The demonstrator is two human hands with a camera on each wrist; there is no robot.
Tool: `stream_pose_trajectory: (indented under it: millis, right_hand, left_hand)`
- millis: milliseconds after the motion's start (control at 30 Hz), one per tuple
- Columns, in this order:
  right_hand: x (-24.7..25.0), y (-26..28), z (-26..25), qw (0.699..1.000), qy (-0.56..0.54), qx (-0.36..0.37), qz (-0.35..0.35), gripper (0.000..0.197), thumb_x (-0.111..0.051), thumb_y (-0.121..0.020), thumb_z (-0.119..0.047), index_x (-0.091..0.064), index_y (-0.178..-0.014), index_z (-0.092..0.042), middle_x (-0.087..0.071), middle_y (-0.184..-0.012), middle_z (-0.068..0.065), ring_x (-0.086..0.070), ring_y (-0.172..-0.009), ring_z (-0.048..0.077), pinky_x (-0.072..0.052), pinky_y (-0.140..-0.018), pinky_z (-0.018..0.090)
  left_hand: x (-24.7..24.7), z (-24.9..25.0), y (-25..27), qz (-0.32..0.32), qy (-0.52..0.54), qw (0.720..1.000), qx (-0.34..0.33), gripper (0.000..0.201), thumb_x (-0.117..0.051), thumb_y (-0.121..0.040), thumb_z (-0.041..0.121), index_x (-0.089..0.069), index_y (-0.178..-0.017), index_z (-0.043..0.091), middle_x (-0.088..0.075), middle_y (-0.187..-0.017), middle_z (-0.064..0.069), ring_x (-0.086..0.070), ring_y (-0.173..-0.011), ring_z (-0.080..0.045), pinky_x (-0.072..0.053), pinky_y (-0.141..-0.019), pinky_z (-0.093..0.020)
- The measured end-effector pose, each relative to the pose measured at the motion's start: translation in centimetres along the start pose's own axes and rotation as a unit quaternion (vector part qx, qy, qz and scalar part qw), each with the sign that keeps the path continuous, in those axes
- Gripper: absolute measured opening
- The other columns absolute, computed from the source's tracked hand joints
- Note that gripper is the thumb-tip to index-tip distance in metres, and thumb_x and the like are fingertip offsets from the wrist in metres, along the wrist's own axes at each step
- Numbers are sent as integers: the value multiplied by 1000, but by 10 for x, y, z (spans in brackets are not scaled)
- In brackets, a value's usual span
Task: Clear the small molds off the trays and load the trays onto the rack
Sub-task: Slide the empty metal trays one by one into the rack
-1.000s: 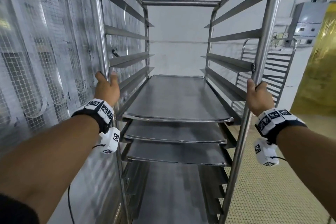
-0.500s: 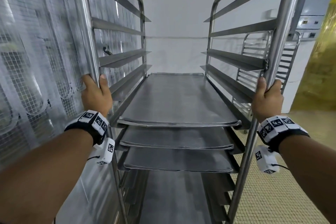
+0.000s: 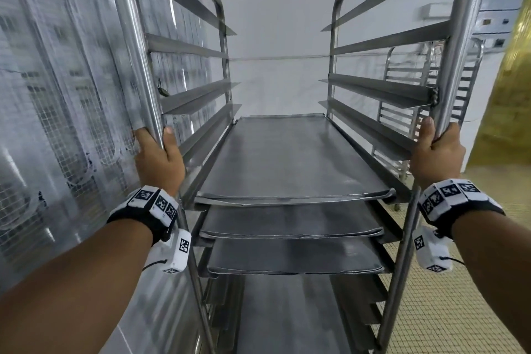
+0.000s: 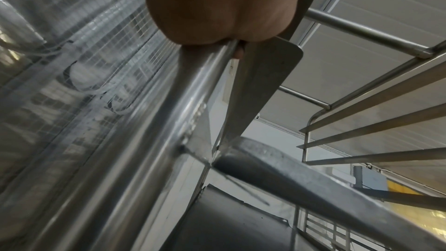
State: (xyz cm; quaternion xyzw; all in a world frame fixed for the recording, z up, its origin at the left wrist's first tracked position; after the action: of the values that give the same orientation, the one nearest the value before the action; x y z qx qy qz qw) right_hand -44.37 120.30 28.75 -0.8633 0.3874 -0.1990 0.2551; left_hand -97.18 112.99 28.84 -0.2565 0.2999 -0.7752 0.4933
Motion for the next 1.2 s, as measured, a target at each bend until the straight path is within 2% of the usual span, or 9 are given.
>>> stream_pose_trajectory:
  millis: [100,167,300,400,533,733,900,1067,1200]
  right_hand:
    - [-16,-11,5,1000,5,5,-9,52,-37,-104,-48,-45,-115,2,-50,-86,15,-42,-74,26,-29,-66,33]
    - [-28,-19,9,1000,2,16,-12,53,-36,-103,-49,-46,-115,2,-52,-87,17,-43,-73,26,-29,-65,33]
    - [-57,-44,27,999,-13,37,3,54,-35,-101,-57,-44,-104,-3,-55,-85,19,-54,-76,35,-37,-63,39]
    - [-76,-65,39,999,-5,45,1,66,-28,-95,-69,-44,-102,-5,-57,-83,21,-59,-77,40,-49,-67,48]
    - [-95,-90,55,999,13,47,-4,78,-18,-86,-81,-42,-104,-9,-59,-83,22,-61,-78,44,-52,-71,55]
    - [-129,-120,76,999,8,41,-24,58,-33,-99,-61,-43,-112,-6,-61,-93,28,-60,-83,45,-48,-69,46]
    - [-156,-140,86,999,8,39,-28,54,-36,-101,-56,-46,-113,-4,-53,-82,13,-59,-79,39,-44,-66,40]
    - [-191,-158,94,999,29,41,-9,52,-32,-98,-62,-43,-102,-12,-54,-79,12,-58,-74,37,-50,-68,47]
    - [-218,-177,101,997,28,61,26,57,-32,-98,-64,-43,-100,-8,-57,-77,17,-59,-70,39,-51,-64,51]
  left_hand:
    - [-16,-1,-4,-1,-8,1000,10,41,-41,-107,38,-43,-122,0,-51,-71,3,-42,-53,-4,-26,-46,-21]
    - [-28,-4,-10,0,-13,1000,12,43,-39,-107,39,-42,-122,-1,-47,-68,7,-43,-52,-9,-26,-47,-24]
    - [-55,-12,-18,5,-31,999,3,54,-34,-105,51,-38,-126,1,-57,-75,-10,-54,-61,-29,-40,-56,-37]
    - [-77,-14,-20,8,-28,1000,3,57,-34,-105,53,-38,-126,-1,-52,-68,-5,-53,-60,-30,-38,-57,-39]
    - [-107,-9,-19,13,-18,1000,9,54,-36,-106,48,-40,-125,-1,-51,-72,-5,-50,-64,-27,-36,-61,-37]
    - [-148,-15,-35,26,-16,1000,-4,59,-37,-104,51,-41,-129,-2,-58,-80,-14,-62,-70,-39,-49,-61,-45]
    - [-191,-23,-50,21,-25,999,5,55,-38,-106,46,-40,-132,-3,-57,-81,-16,-54,-67,-28,-40,-60,-39]
    - [-239,-44,-74,5,-15,1000,10,53,-36,-106,49,-40,-127,0,-54,-81,-16,-50,-68,-28,-36,-61,-38]
    - [-274,-54,-90,-6,-4,1000,15,53,-37,-106,47,-40,-128,-1,-53,-87,-14,-49,-74,-26,-36,-65,-37]
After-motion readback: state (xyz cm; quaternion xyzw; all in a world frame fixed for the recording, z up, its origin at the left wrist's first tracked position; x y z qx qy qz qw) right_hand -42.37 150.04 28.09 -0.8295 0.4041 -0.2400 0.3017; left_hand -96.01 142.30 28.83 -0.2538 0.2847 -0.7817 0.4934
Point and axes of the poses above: each hand's wrist, its own y-axis away from the middle knuckle, its own x-axis out of the back of the hand, z = x × y, the point moved 7 cm from there along -y, towards the middle knuckle
